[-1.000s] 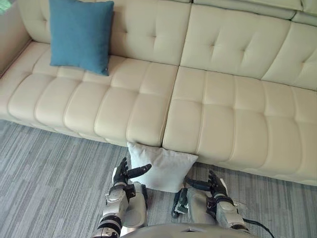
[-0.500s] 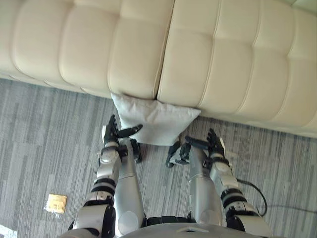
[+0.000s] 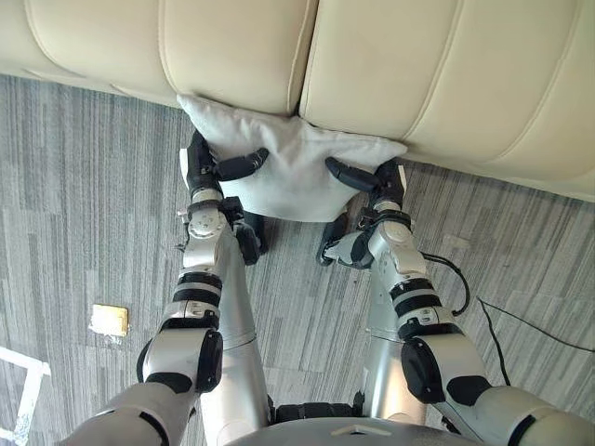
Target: Pick up cushions and gather them together orderly.
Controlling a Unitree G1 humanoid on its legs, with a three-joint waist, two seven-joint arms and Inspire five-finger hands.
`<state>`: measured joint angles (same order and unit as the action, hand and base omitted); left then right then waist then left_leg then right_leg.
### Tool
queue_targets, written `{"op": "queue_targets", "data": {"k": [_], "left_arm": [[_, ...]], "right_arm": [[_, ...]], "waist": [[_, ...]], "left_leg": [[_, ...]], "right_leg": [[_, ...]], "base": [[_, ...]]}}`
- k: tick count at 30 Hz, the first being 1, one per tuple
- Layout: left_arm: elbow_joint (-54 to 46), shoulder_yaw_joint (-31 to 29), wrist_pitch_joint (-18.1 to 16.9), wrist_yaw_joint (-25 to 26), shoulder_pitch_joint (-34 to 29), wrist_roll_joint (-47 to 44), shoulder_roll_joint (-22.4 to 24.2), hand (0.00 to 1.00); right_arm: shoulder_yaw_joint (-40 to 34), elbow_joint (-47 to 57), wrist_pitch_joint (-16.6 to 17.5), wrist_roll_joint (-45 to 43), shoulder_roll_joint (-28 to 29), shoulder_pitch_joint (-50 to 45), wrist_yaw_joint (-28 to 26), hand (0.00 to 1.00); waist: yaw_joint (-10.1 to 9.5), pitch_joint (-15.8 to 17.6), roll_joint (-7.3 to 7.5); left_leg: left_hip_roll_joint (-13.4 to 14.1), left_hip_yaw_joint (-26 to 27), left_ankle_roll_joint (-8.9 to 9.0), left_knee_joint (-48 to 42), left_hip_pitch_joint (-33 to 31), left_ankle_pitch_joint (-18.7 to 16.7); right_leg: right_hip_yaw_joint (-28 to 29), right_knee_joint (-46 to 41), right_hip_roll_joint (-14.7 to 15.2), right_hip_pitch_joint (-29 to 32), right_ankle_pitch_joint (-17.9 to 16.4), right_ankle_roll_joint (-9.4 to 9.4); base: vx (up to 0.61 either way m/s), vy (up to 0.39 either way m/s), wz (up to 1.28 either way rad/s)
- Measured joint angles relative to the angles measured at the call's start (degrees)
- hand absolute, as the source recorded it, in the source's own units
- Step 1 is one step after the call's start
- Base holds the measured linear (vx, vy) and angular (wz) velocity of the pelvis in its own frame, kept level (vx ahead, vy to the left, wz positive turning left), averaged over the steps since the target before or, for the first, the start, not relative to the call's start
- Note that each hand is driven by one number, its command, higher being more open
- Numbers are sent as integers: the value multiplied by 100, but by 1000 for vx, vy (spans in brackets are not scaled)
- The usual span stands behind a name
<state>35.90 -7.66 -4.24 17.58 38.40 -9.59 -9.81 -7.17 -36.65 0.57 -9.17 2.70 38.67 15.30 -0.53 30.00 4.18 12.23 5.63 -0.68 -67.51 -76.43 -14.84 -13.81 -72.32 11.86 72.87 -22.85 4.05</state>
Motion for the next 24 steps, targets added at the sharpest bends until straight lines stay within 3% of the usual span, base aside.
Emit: {"op": "queue_targets", "data": {"k": [7,11,18,21,22,24], "left_arm": [[-501,290,61,396,-273,-246,34,0],[-818,336,60,397,-518,-380,70,0],[-2027,904,-175,287,-1551,-564,280,0],[-2342,1180,-317,197,-2074,-590,371,0],[-2451,1268,-347,75,-2376,-616,428,0],[-2560,1385,-358,12,-2665,-622,449,0]], "right_arm": [[1050,797,-69,-111,-278,-284,152,0],[1122,1405,-64,-110,-328,-710,151,0],[1178,2740,356,-67,-420,-2070,149,0],[1178,3026,502,22,-506,-2657,133,0],[1179,3218,537,106,-515,-3036,103,0],[1186,3409,568,232,-541,-3406,72,0]], "waist": [[-3,1,-3],[-49,-1,-4],[-90,-76,-5],[-93,-220,-11],[-92,-305,2],[-82,-530,21]], "left_leg": [[-19,-30,36,101,22,158],[-8,-35,52,177,316,172],[-23,132,221,1345,2174,313],[-34,273,240,1924,3057,403],[-63,368,253,2351,3715,456],[-116,457,248,2684,4121,536]], "right_leg": [[-28,21,0,-9,69,70],[-44,106,-29,-305,83,79],[-90,1374,-271,-2088,366,-42],[-85,1973,-361,-2924,484,-92],[-81,2396,-415,-3536,546,-138],[-79,2693,-425,-3888,619,-126]], "base": [[-7,-4,2],[-8,4,0],[-10,28,-7],[82,32,-10],[110,27,-6],[165,26,-6]]}}
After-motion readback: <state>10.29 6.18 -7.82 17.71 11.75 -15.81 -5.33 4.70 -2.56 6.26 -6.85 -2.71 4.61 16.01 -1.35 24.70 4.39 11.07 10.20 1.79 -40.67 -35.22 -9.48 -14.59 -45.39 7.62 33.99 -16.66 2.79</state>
